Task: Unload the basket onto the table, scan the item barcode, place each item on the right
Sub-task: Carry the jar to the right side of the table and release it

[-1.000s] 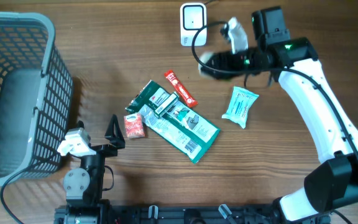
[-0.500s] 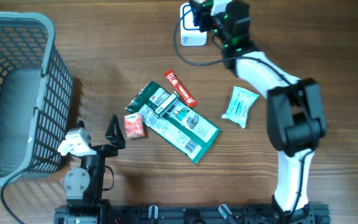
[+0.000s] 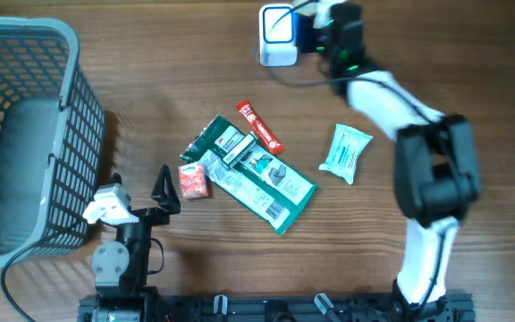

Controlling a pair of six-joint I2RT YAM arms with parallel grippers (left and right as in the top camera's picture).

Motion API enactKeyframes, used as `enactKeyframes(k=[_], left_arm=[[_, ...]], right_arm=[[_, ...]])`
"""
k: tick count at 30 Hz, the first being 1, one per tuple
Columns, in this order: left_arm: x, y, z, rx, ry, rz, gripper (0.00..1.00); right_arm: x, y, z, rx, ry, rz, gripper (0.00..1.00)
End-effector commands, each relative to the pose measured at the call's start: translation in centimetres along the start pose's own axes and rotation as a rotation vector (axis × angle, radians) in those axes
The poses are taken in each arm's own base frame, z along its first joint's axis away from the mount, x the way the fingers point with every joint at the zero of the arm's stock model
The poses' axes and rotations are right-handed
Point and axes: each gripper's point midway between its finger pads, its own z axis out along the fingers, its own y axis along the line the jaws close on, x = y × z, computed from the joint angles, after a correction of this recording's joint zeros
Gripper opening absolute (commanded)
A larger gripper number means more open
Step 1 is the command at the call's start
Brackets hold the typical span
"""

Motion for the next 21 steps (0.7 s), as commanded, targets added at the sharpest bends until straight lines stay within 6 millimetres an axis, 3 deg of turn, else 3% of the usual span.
enactKeyframes(k=[1,3,4,5,6,8,12,15,18,21], left_arm=[[0.1,-0.1,0.0,0.009,-0.002,0.012,1.00],[0.1,-0.1,0.0,0.009,-0.002,0.012,1.00],[0.1,-0.1,0.0,0.009,-0.002,0.012,1.00],[0.1,-0.1,0.0,0.009,-0.002,0.012,1.00],[0.1,-0.1,0.0,0.009,-0.002,0.012,1.00],[0.1,-0.1,0.0,0.009,-0.002,0.012,1.00],[0.1,-0.1,0.0,0.009,-0.002,0.012,1.00],[0.1,-0.1,0.0,0.009,-0.002,0.012,1.00],[0.1,-0.1,0.0,0.009,-0.002,0.012,1.00],[0.1,-0.1,0.0,0.009,-0.002,0.012,1.00]], right_arm=[[-7.3,-10.9,-7.2,0.191,-0.059,0.093,0.60],[-5.3,-18.6,-10.3,0.329,0.038,0.158,0.62],[-2.9,-23.7,-12.4,0.419,0.117,0.221,0.63],[-0.5,-27.4,-14.5,0.488,0.189,0.283,0.63],[1.9,-30.6,-16.8,0.551,0.256,0.346,0.63],[4.4,-34.4,-19.7,0.582,0.295,0.464,0.66],[7.5,-40.2,-24.4,0.592,0.235,0.786,0.68],[10.3,-43.2,-27.0,0.668,0.230,0.928,0.68],[14.6,-43.3,-28.0,0.689,0.338,1.024,0.71],[17.1,-41.4,-28.4,0.706,0.427,1.180,0.72]])
